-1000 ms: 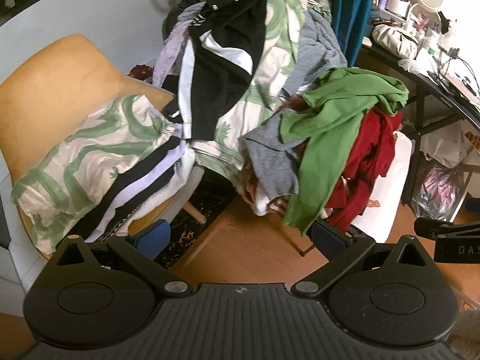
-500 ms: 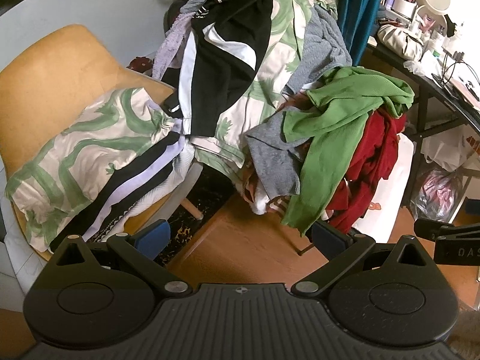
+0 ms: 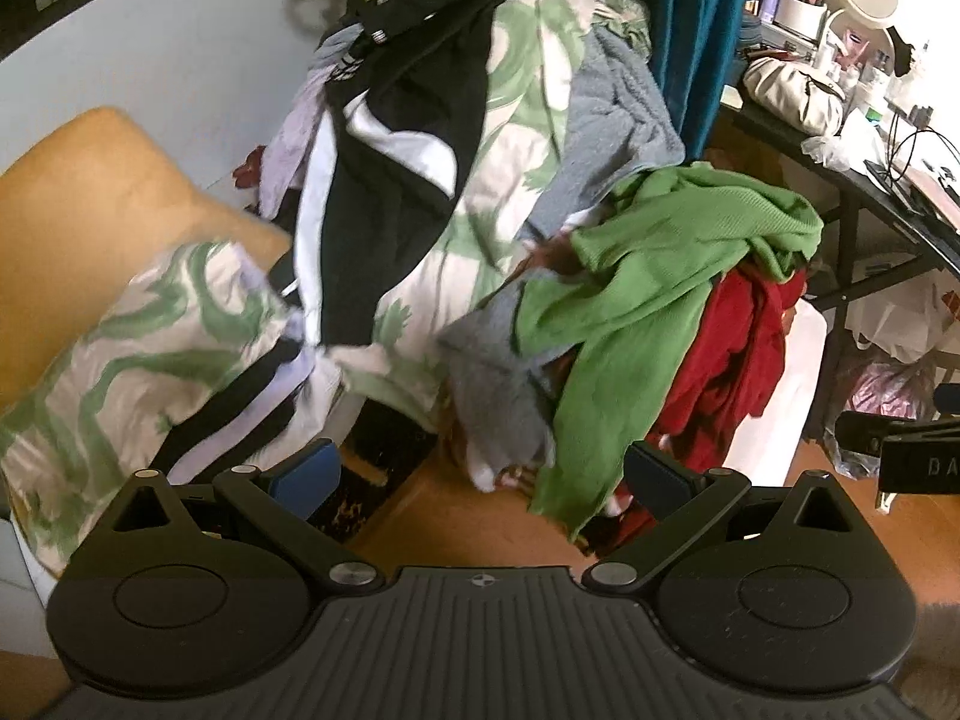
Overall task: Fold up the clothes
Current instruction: 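Move both tools toward the clothes heap with the green sweater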
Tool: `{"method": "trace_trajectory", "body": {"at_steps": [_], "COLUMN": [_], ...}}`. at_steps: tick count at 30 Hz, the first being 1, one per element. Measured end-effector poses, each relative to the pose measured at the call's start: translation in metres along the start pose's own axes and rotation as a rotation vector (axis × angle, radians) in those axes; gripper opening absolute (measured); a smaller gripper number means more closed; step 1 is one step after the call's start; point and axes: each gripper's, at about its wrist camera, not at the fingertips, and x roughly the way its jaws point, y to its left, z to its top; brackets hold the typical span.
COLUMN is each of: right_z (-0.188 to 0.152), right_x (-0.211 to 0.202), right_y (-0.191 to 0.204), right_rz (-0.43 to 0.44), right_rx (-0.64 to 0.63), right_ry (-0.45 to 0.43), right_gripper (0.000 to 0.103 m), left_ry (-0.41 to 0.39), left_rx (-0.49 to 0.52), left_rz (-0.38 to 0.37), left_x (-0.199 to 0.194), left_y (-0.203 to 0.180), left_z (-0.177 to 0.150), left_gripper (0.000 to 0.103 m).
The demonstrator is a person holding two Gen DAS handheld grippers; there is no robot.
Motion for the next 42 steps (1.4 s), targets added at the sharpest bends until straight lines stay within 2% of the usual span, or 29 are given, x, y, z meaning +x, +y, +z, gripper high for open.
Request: {"method": "trace_trajectory", "body": {"at_steps": [15,28,32,42], "right_z": [0.036,0.048,0.053,0.062], "right_x": [0.036,0.057,0.062,0.071], "right_y": [-0.07,-0.115,-0.118,-0.113], "right_rz": [0.034,0.036,0.051,0.095], "right_rx": [0.033,0.061,0.059,0.037], "right_ry": [0.02,0.026,0.026,0.03], "right_gripper": [0.102,0.102,0.102,0.102], "left_ry": [0.014,0.023,0.019,0.015], "left_rx": [0.014,0.01,0.016,-0.051], "left_rz": [0.03,0.035,0.043,0.091], "left_x": [0.028,0.047,0.049,0.045], "left_y": [-0.067,-0.103,-0.11,-0.098], "left_z": [0.041,0.06,0.064,0.066], "left_gripper": [0.102,0.103,0.102,0.102]}}
